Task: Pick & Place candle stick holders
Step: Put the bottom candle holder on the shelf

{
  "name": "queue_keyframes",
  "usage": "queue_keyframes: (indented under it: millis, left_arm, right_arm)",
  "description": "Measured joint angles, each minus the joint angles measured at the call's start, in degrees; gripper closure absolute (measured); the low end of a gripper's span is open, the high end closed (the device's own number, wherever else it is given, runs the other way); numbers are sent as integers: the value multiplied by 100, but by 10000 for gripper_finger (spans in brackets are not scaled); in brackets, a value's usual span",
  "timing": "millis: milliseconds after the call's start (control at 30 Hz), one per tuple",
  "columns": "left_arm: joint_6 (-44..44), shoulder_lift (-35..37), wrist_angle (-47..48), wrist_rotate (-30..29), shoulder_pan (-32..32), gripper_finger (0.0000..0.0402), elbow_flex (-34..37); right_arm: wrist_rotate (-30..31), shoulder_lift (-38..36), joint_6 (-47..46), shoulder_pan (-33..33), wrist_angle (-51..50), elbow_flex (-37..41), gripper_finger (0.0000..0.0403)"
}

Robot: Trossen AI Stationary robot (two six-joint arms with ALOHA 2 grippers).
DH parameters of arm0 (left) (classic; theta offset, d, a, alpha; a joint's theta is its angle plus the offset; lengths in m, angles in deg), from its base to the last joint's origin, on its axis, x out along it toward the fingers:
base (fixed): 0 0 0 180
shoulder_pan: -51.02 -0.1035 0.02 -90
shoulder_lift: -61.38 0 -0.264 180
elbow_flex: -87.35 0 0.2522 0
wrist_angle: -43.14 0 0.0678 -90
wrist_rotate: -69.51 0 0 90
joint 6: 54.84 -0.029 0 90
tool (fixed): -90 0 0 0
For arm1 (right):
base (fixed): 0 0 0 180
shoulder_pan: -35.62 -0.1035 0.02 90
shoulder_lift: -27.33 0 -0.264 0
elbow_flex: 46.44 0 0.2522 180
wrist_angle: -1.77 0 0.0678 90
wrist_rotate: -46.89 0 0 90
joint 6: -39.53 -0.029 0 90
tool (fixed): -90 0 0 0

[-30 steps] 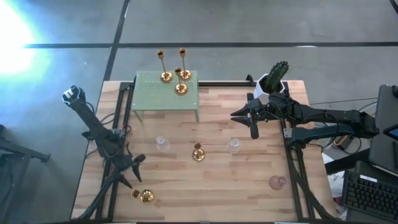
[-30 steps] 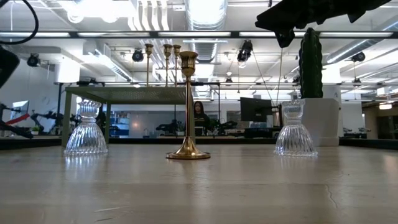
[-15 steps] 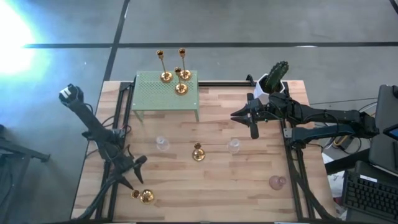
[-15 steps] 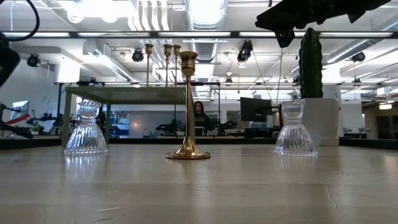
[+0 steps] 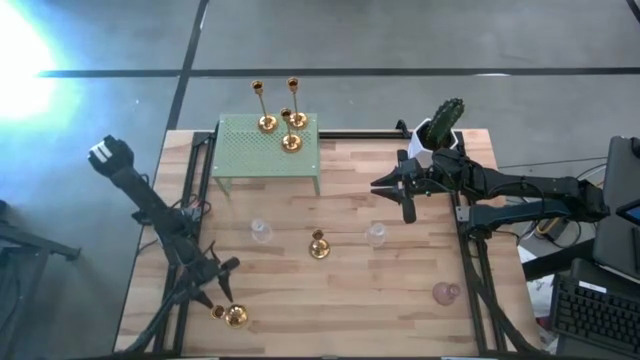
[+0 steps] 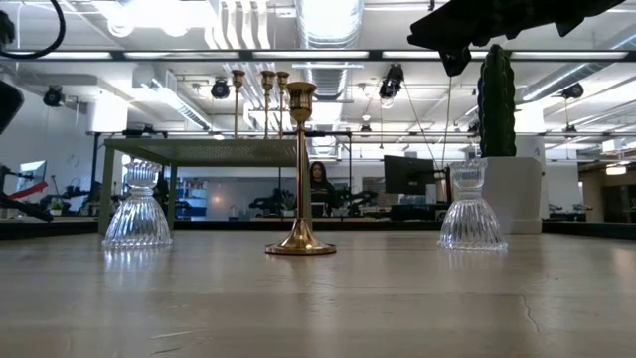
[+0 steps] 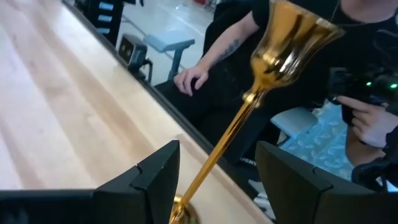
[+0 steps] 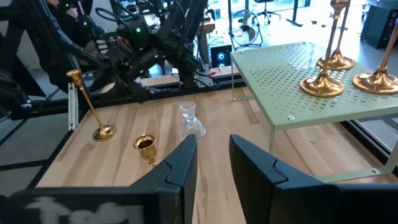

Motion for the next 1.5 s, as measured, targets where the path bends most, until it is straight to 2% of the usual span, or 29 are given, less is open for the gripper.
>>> queue_keyframes:
  millis: [133,700,867,1167,1500]
  left_arm:
    - [-47,-335,-464,132,0,187,-25]
    - [-77,-1215,-499,257,0,194,-520]
    - [-251,-1252,-499,167,-2,236,-551]
    - [-588,-1228,-522,157,-4,381,-564]
    - [-1059,-1143,-506,-970,-19,381,-670]
  right_arm:
    - [-2,0,0,-1,0,0,315]
    - [-1,0,1,-1,0,0,338]
    - [0,0,1,0,0,0,330]
    - [0,0,0,1,0,0,317]
    - [-2,0,2,-1,2,0,322]
